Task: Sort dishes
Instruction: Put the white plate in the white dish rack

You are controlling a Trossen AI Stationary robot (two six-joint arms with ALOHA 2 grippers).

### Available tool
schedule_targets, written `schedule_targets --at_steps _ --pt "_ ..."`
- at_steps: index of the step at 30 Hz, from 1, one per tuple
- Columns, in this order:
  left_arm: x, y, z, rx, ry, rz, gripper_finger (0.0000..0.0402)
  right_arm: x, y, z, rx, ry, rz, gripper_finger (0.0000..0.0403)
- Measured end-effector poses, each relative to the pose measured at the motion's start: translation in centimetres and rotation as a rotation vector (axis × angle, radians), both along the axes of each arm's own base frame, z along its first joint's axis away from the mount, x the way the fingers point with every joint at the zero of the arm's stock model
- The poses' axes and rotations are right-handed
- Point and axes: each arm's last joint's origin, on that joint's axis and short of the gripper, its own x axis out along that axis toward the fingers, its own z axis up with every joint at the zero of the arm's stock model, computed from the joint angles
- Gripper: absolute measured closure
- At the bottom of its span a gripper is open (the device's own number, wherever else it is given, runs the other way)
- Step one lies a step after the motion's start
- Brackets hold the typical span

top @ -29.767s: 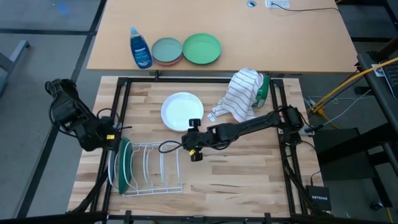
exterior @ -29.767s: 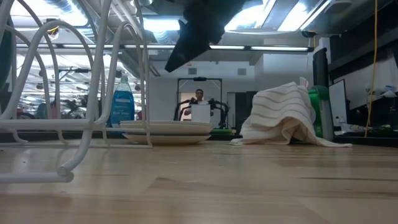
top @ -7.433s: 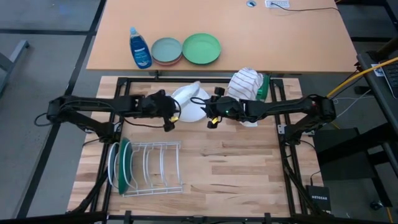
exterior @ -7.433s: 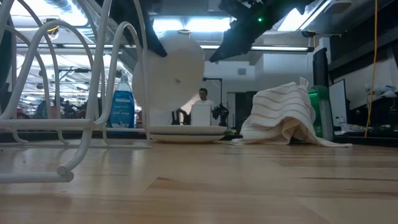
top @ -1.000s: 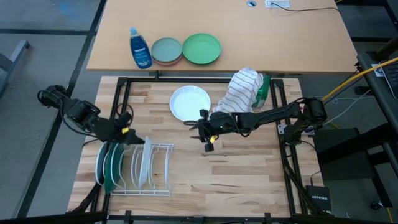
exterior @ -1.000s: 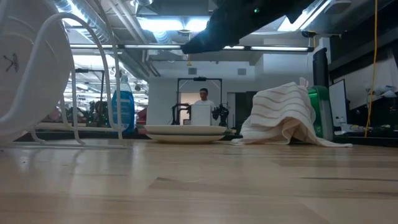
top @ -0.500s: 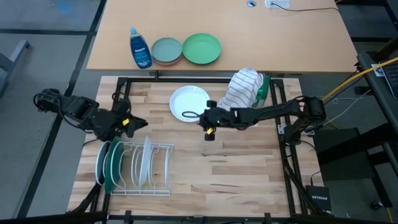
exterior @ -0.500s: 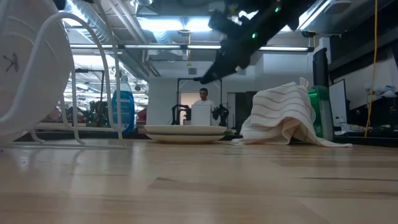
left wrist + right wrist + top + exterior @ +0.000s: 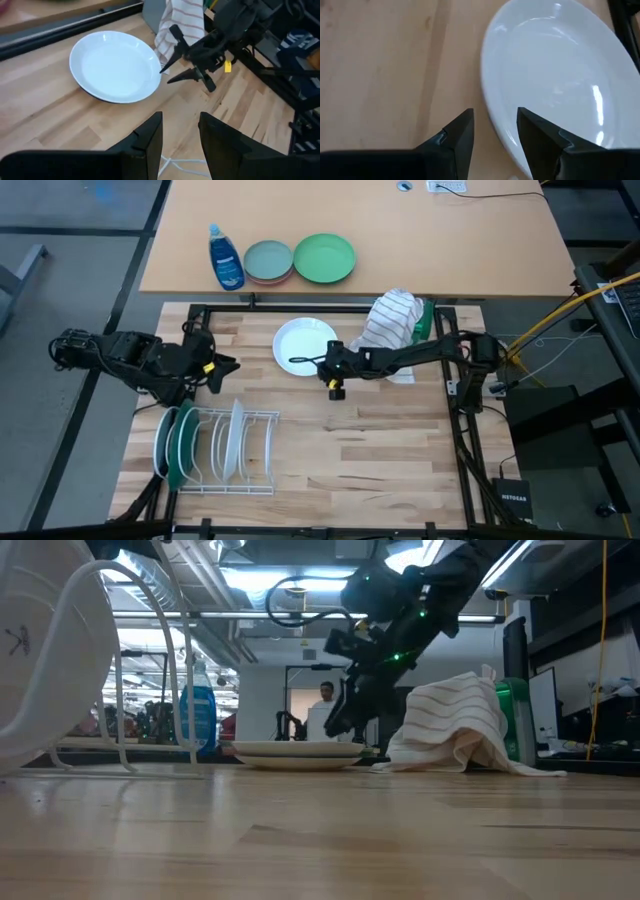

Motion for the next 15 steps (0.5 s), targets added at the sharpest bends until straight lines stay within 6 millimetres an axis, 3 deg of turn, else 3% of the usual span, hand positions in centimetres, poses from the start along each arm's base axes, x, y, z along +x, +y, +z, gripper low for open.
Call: schedule_targets --at_steps 9,15 --pt "0.0 0.0 0.0 0.024 0.012 -0.019 0.0284 0.9 -0.5 -2.0 -0.048 -0.01 -0.012 0.0249" --pt "0.0 0.0 0.0 0.023 0.013 -0.019 0.0284 1.1 -0.8 -1.9 -0.072 -0.032 -0.04 0.0249"
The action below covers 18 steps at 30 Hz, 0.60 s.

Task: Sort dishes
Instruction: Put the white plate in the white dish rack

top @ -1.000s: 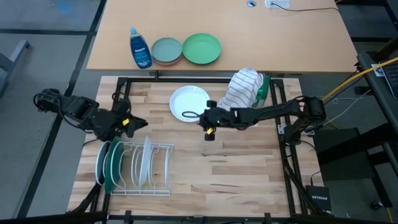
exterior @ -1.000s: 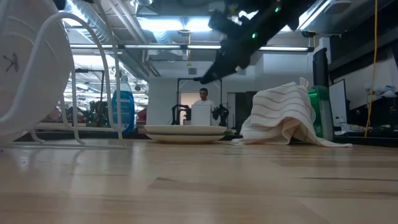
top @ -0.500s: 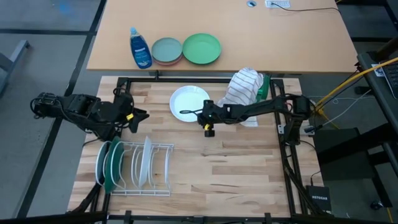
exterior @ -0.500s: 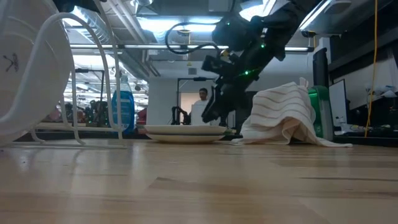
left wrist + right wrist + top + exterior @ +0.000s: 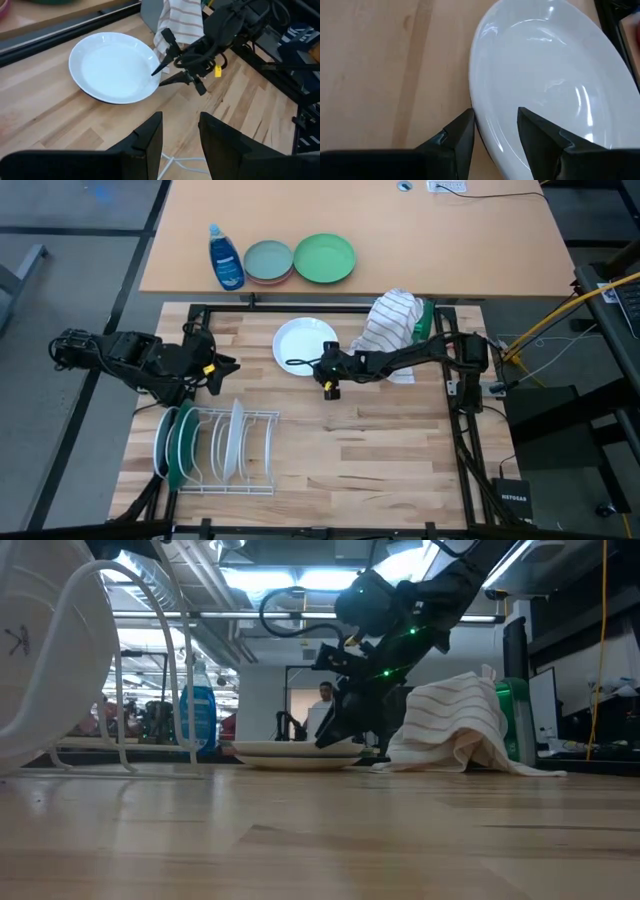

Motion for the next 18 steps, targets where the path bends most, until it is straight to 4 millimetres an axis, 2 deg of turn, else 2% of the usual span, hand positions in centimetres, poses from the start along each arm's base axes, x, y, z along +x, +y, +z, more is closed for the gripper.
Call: schedule_targets --at_steps 13,18 --pt "0.0 0.0 0.0 0.003 0.007 -0.001 0.0284 -0.1 -0.6 -0.2 -0.016 0.009 -0.032 0.0249" --pt "0.0 0.0 -0.1 0.003 0.007 -0.001 0.0284 0.2 -0.7 -1.4 -0.017 0.027 -0.033 0.0249"
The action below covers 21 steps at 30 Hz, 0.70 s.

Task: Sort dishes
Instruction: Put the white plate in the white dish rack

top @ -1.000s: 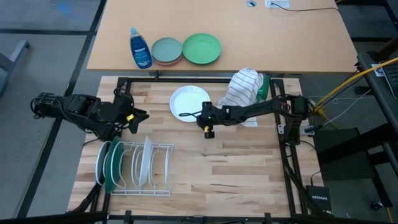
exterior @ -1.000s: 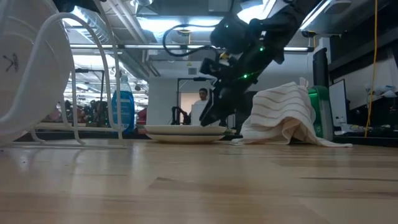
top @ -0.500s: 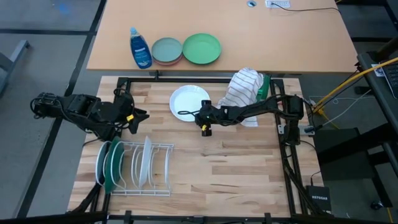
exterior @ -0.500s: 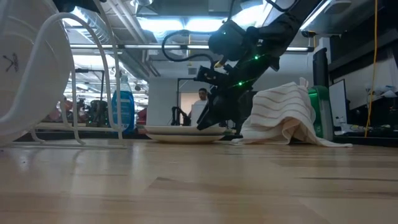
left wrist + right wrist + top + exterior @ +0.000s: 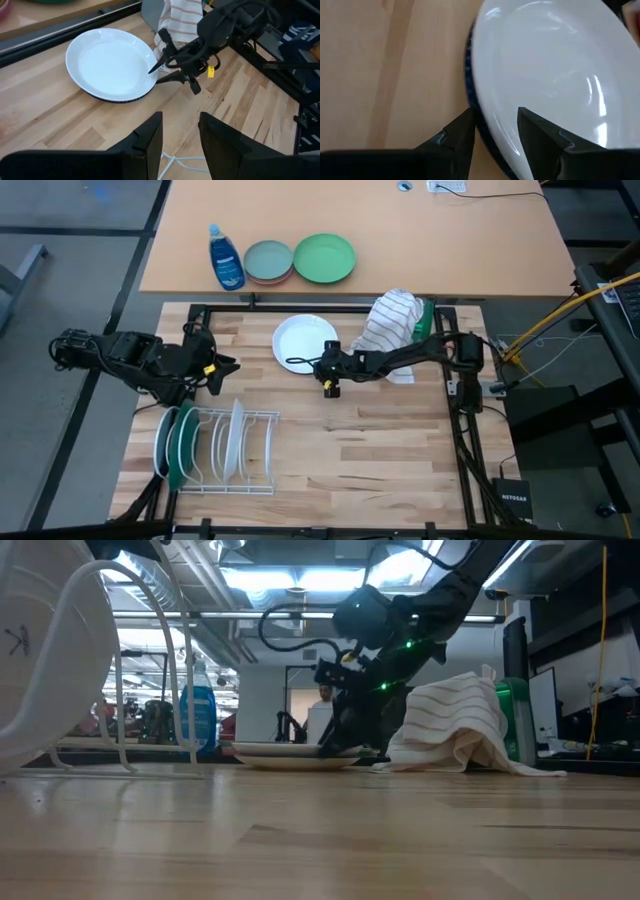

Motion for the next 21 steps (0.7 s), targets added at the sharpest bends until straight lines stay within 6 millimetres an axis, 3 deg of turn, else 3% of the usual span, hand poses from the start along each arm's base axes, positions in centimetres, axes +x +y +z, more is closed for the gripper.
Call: schedule_targets --at_steps 5,17,21 --pt "0.0 0.0 -0.1 0.002 0.007 0.0 0.0284 0.4 -0.1 -1.3 -0.034 0.002 -0.01 0.0249" --pt "-0.1 0.0 -0.2 0.072 0.049 -0.046 0.0284 0.5 -0.1 -1.3 -0.036 -0.009 -0.01 0.025" --pt "0.0 0.0 -0.5 0.086 0.063 -0.055 0.0284 0.5 0.0 -1.2 -0.006 -0.016 0.014 0.027"
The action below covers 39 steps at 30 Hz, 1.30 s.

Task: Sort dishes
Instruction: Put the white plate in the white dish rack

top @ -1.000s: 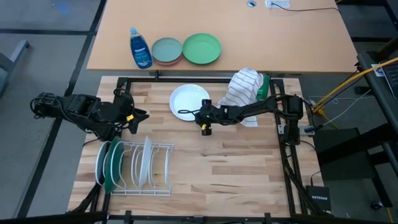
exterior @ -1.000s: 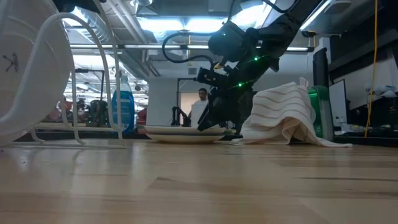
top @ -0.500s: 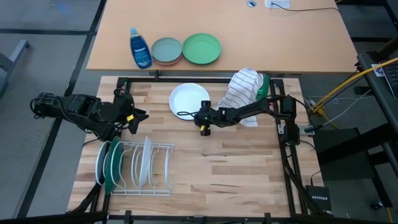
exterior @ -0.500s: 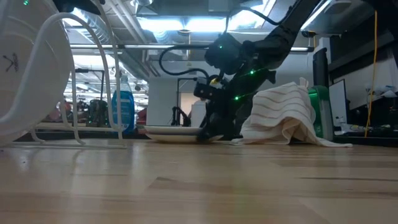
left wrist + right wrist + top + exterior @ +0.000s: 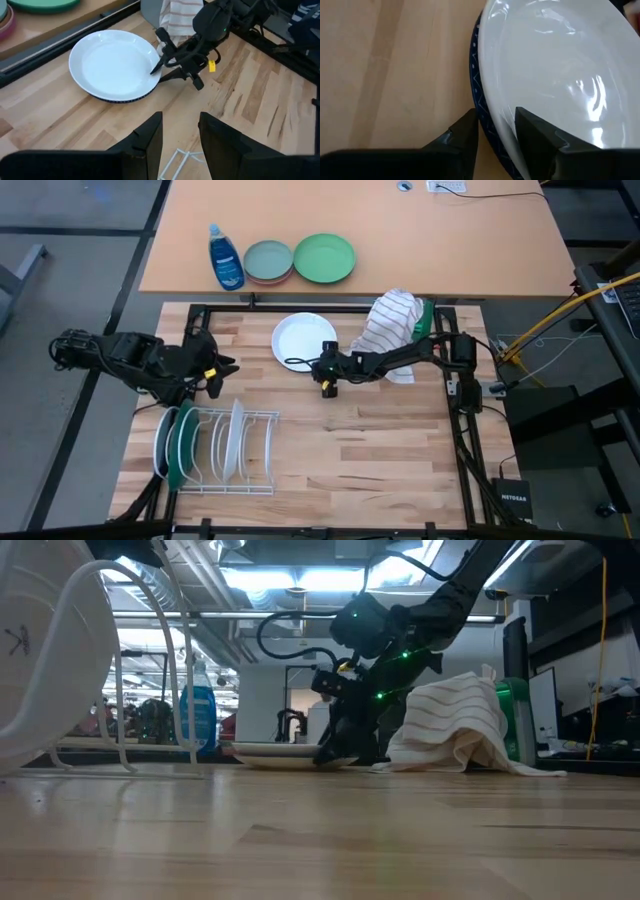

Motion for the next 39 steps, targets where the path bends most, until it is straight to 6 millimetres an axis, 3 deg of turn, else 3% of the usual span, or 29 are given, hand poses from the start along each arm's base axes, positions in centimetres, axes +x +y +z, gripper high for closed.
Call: schedule_targets --at_steps 11,19,29,39 --pt "0.4 -0.1 -2.0 0.01 0.06 0.004 0.0284 0.3 0.3 0.4 0.078 -0.046 0.052 0.0365" --pt "0.6 -0.1 -3.4 0.021 0.103 0.004 0.0284 0.3 0.6 0.5 0.124 -0.065 0.039 0.0352" --pt "0.8 -0.2 -4.0 0.083 0.131 -0.044 0.0284 0.4 3.2 2.3 0.121 -0.106 0.109 0.0366" --pt "2.6 -0.5 -3.1 0.342 0.109 -0.225 0.0284 1.3 4.0 3.7 0.113 -0.166 0.131 0.037"
